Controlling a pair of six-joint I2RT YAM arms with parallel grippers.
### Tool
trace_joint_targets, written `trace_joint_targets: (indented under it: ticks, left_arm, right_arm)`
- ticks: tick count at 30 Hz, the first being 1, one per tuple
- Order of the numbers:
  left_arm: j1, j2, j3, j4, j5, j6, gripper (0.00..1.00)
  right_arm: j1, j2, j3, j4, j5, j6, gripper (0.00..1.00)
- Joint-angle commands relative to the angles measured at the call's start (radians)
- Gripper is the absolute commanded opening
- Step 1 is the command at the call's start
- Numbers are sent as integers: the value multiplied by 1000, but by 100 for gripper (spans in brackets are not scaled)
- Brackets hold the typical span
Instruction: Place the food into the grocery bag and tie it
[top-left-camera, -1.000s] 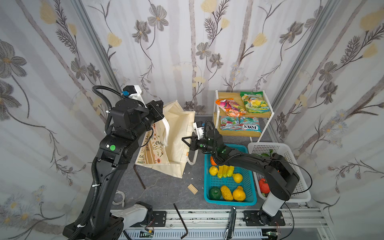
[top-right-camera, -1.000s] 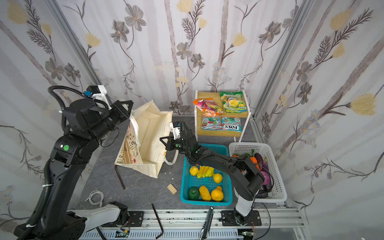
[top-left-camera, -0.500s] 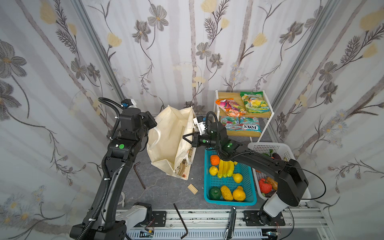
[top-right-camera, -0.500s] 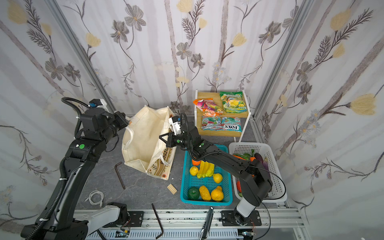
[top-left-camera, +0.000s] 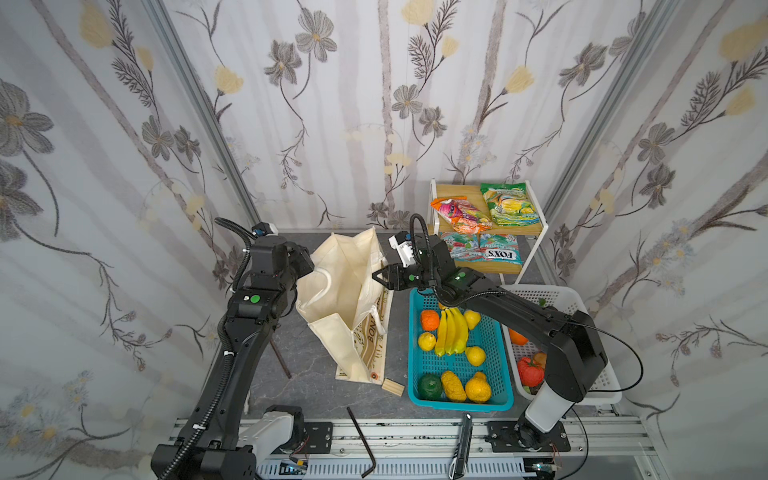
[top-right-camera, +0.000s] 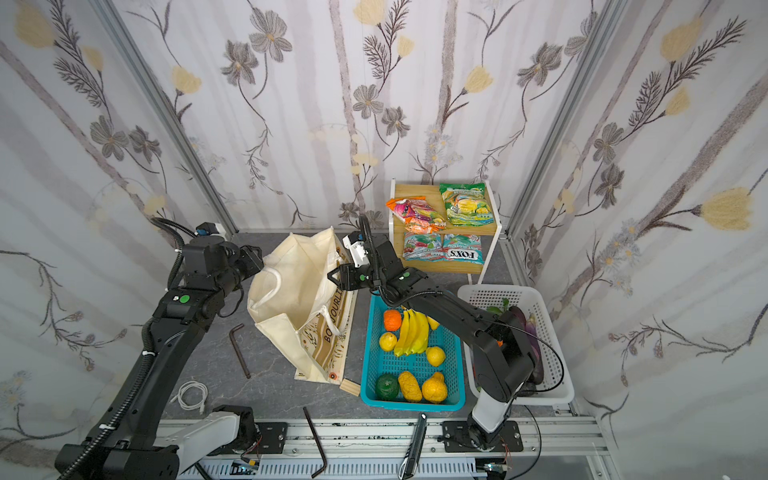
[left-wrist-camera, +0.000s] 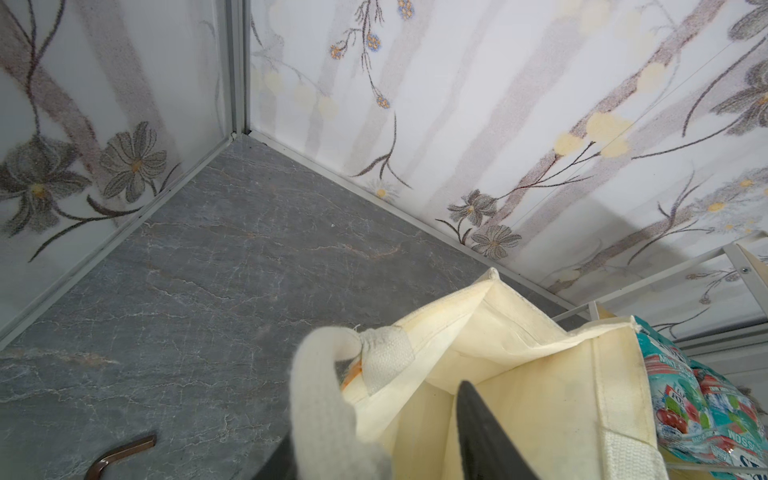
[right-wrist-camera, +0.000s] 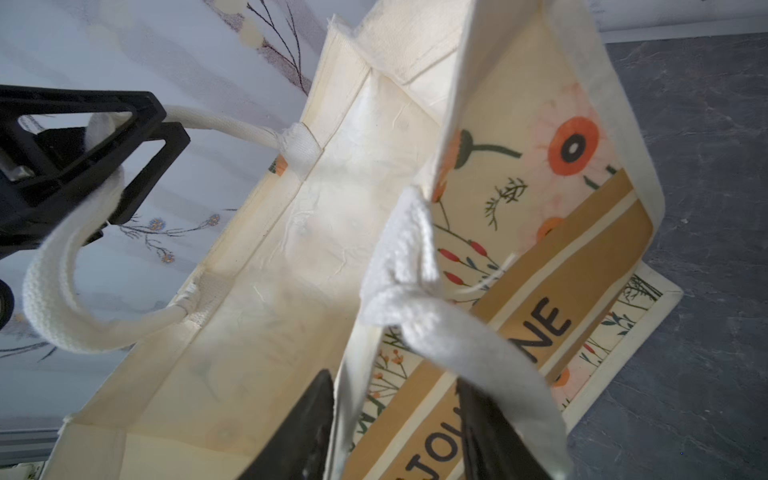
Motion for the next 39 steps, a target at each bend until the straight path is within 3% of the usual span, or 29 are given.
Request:
trace_joint_targets:
  ticks: [1,4,8,9,12,14,16,19,22,25,30,34,36,39]
  left_arm:
    - [18,-19,19,58,-51,46,66]
    - [26,-27,67,59,-74,74,75]
    - [27,-9,95,58,-75,88,66]
    - [28,-6,95,57,-83,95,60]
    - [47,-9,92,55,-148,104,51]
    - [94,-22,84,56,-205,95,51]
    - [160,-41,73,58,-210,79,44]
    - [264,-60,58,66,-114,31,43]
    - [372,-72,-28,129,116,-85,49]
    - [391,-73,-67,183,208,-86,52]
    - [254,-98,105,172,102,69,77]
    - [-12,-72,289,120,-132,202,85]
    - [-117,-25,359,107,-114,261,88]
    - [-258,71,460,97,68,324,88]
  right_arm:
    - [2,-10,23,-50,47,-55,55]
    - [3,-21,28,-64,78,-74,59]
    - [-2,5,62,-129,131,-91,58]
    - [-3,8,64,-149,156,-91,58]
    - [-9,8,60,-189,201,-96,56]
    - [-10,-1,54,-197,223,-102,56]
    - [-14,-9,48,-199,241,-105,56]
    - [-16,-11,47,-197,244,-110,56]
    - [-18,0,45,-189,228,-117,56]
    - [-21,4,37,-173,199,-116,56]
    - [-21,-15,11,-129,184,-106,57]
    - [-21,-7,13,-126,177,-105,57]
    - [-20,-6,11,-125,171,-101,57]
    - [-21,-7,4,-122,168,-99,57]
